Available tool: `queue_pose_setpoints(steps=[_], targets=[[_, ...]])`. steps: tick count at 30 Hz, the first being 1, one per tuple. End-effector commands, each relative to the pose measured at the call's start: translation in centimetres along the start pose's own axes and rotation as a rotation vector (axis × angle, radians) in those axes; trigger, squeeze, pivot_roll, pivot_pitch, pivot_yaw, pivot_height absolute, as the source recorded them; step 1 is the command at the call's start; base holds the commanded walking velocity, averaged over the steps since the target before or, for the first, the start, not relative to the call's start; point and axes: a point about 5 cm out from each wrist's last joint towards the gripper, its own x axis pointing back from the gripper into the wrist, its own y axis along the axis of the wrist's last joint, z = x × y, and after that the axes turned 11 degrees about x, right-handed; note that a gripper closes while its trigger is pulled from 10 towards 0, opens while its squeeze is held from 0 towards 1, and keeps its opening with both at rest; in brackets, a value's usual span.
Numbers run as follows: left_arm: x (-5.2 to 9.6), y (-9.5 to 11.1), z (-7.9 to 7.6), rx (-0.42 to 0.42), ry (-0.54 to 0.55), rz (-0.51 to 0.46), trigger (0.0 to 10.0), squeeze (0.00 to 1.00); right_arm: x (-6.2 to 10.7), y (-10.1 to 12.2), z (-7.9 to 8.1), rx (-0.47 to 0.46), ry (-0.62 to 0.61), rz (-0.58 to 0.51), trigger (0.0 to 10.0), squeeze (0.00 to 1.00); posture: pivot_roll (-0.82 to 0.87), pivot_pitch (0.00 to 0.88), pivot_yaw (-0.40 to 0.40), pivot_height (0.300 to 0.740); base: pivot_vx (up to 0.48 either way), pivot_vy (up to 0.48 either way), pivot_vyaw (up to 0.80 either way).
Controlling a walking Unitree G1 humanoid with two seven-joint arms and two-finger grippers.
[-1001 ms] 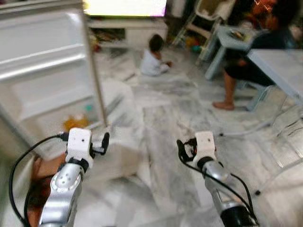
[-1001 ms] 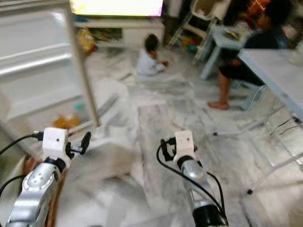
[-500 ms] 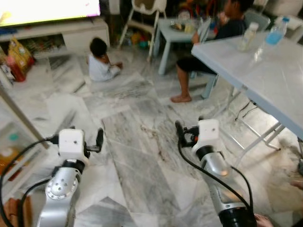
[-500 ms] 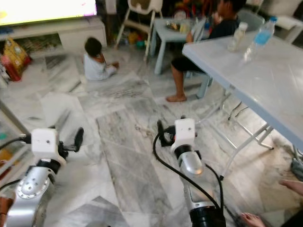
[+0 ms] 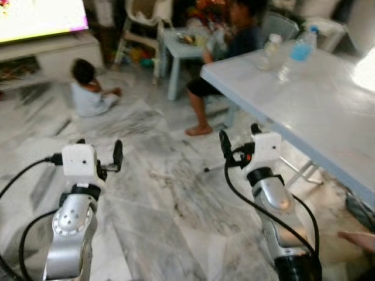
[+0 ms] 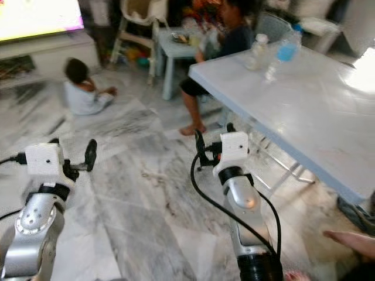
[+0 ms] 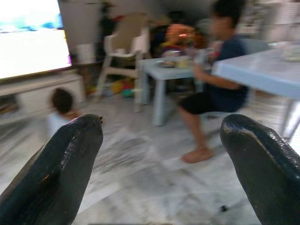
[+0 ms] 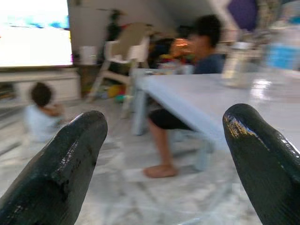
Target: Restocking fridge
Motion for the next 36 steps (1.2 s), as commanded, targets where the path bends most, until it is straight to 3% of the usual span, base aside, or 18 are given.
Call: queue_pose_setpoints(steps=[1,13,19,21,23,29,30,36], targets=[[0.1,-0.3,-0.4,0.002,-0.003,0.006,10.0,0.00,0.4,0.0,-1.1,0.010,-0.045,0.011,10.0,0.00,0.08,0.010,-0.061,0.740,0.472,0.000,0.00],[-0.9,-0.6,0.5,0.002,0.074,0.004,10.0,0.00,1.6,-0.2,-2.2,-0.006,-0.114,0.040,10.0,0.00,0.06,0.000,-0.048,0.740,0.416,0.153,-0.53],[0.5,-1.8,1.5,-0.036,0.085,0.037,10.0,0.00,3.6,-1.4,-2.7,0.000,-0.151,0.087,10.0,0.00,0.06,0.000,-0.040,0.740,0.271,0.396,0.00],[1.6,-2.8,2.5,-0.057,0.105,0.074,10.0,0.00,4.9,-2.3,-3.1,0.023,-0.165,0.121,10.0,0.00,0.05,0.000,-0.026,0.740,0.264,0.403,0.00],[1.9,-3.1,2.7,-0.064,0.111,0.087,10.0,0.00,5.0,-2.5,-3.5,0.034,-0.177,0.131,10.0,0.00,0.04,0.000,-0.022,0.740,0.264,0.403,0.00],[0.7,-2.4,1.6,-0.066,0.072,0.049,10.0,0.00,4.1,-2.0,-3.5,0.028,-0.185,0.115,10.0,0.00,0.04,0.000,-0.023,0.740,0.266,0.399,-0.61],[0.0,-2.1,0.9,-0.048,0.058,0.031,10.0,0.00,3.8,-1.8,-2.9,0.032,-0.159,0.099,10.0,0.00,0.04,0.000,-0.026,0.740,0.296,0.379,-0.80],[-0.6,-1.6,-0.2,-0.049,0.000,0.002,10.0,0.00,3.7,-1.7,-2.4,0.033,-0.140,0.092,10.0,0.00,0.04,0.000,-0.026,0.740,0.321,0.351,-0.74]])
